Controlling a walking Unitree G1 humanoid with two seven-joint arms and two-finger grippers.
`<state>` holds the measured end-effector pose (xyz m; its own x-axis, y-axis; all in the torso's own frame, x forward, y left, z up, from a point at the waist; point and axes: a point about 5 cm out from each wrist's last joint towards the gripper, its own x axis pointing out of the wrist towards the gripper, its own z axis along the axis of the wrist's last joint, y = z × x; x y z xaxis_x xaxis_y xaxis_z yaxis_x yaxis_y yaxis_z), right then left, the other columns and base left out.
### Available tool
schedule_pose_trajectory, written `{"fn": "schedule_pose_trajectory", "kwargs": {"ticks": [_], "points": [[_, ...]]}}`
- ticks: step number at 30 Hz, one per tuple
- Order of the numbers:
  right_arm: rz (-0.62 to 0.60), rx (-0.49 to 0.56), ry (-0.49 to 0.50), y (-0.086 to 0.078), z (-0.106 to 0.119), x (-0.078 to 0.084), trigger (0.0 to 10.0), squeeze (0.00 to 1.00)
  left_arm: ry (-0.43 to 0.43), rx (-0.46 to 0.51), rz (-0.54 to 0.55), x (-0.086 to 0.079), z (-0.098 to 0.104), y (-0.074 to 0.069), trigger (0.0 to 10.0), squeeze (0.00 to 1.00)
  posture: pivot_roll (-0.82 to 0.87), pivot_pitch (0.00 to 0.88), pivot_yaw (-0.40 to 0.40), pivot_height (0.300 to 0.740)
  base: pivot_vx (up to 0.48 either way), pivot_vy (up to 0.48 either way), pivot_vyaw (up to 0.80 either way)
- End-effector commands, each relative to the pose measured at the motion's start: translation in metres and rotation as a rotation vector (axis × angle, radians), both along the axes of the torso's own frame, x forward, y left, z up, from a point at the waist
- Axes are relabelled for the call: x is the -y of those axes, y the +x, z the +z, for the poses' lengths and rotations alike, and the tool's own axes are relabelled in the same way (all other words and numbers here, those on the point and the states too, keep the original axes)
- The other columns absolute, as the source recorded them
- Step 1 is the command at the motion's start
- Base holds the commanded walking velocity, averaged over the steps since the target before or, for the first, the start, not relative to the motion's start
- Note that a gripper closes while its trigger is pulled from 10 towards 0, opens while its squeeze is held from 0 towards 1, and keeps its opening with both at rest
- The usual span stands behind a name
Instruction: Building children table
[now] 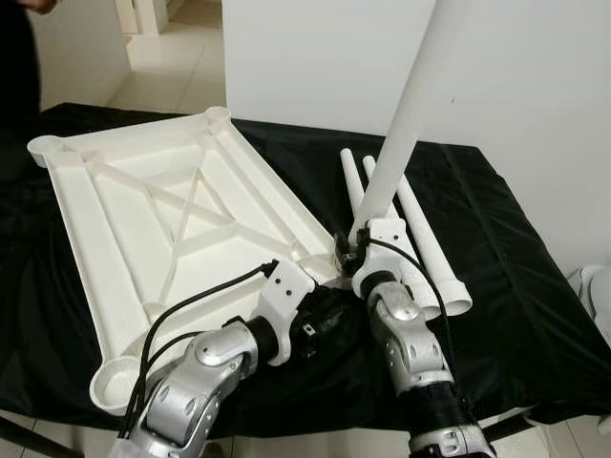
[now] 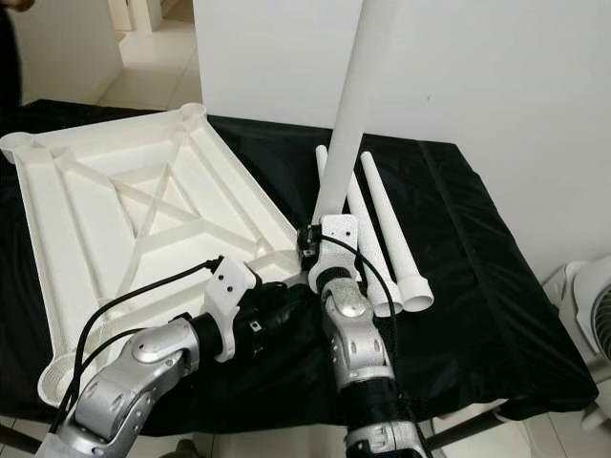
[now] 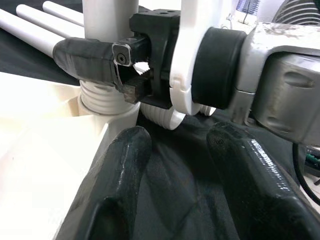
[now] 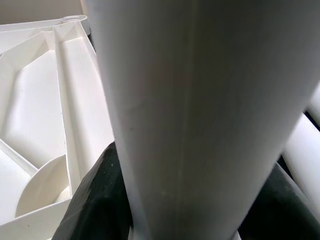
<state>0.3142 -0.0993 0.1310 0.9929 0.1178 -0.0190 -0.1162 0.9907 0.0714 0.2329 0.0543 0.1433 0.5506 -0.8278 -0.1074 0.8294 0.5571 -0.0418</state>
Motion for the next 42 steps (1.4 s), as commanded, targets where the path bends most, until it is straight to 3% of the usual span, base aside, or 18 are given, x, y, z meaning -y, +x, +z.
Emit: {"fn": "schedule_pose_trajectory", "kwargs": {"ticks": [1,2,8,14,15,18,20,21,31,32,34,35,42], "points": [[-0.021,-0.025,-0.004,-0.002,-0.003,0.004,10.0,0.12,-0.001,-0.008,0.005,0.002,-0.001,0.000,10.0,0.00,0.11,0.000,-0.081,0.740,0.000,0.000,0.00],[-0.017,-0.019,0.001,-0.001,-0.002,0.006,10.0,1.00,-0.001,-0.007,0.004,0.002,-0.001,0.000,10.0,0.00,0.11,0.000,-0.080,0.740,0.000,0.000,0.00],[0.045,0.009,0.047,0.001,0.006,0.006,10.0,1.00,0.000,-0.002,0.005,0.002,0.000,0.002,10.0,0.00,0.11,0.000,-0.080,0.740,0.000,0.000,0.00],[0.131,-0.007,0.018,0.006,0.006,0.013,10.0,1.00,0.001,0.001,0.007,0.002,0.000,0.003,10.0,0.00,0.12,0.000,-0.079,0.740,0.000,0.000,0.00],[0.181,-0.013,0.011,0.008,0.006,0.014,10.0,0.00,0.001,0.001,0.007,0.002,0.000,0.003,10.0,0.00,0.11,0.000,-0.078,0.740,0.000,0.000,0.00],[0.274,-0.005,-0.011,0.009,0.007,0.015,10.0,0.00,0.001,0.003,0.008,0.002,0.000,0.003,10.0,0.00,0.11,0.000,-0.076,0.740,0.000,0.000,0.00],[0.274,-0.005,-0.011,0.009,0.007,0.015,10.0,0.00,0.001,0.003,0.008,0.002,0.000,0.003,10.0,0.00,0.11,0.000,-0.076,0.740,0.000,0.000,0.00],[0.401,0.022,-0.063,0.012,0.007,0.019,10.0,0.00,0.003,0.006,0.008,0.002,0.001,0.004,10.0,0.00,0.11,0.000,-0.072,0.740,0.000,0.000,0.00],[0.545,0.028,-0.115,0.025,-0.001,0.029,10.0,0.00,0.007,0.008,0.005,0.000,0.002,0.005,10.0,0.00,0.11,0.000,-0.061,0.740,0.000,0.000,0.00],[0.557,0.024,-0.122,0.027,-0.002,0.031,5.5,0.00,0.008,0.009,0.004,0.000,0.002,0.005,10.0,0.00,0.12,0.000,-0.060,0.740,0.000,0.000,0.00],[0.564,0.020,-0.126,0.028,-0.002,0.031,5.5,0.00,0.009,0.009,0.002,0.000,0.002,0.005,10.0,0.00,0.12,0.000,-0.060,0.740,0.000,0.000,0.00],[0.568,0.020,-0.129,0.029,-0.002,0.032,0.3,0.00,0.009,0.009,0.002,0.000,0.002,0.005,10.0,0.00,0.12,0.000,-0.060,0.740,0.000,0.000,0.00],[0.589,0.023,-0.133,0.030,-0.003,0.033,0.0,0.00,0.009,0.010,0.002,0.000,0.003,0.005,10.0,0.00,0.12,0.000,-0.060,0.740,0.000,0.000,0.00]]}}
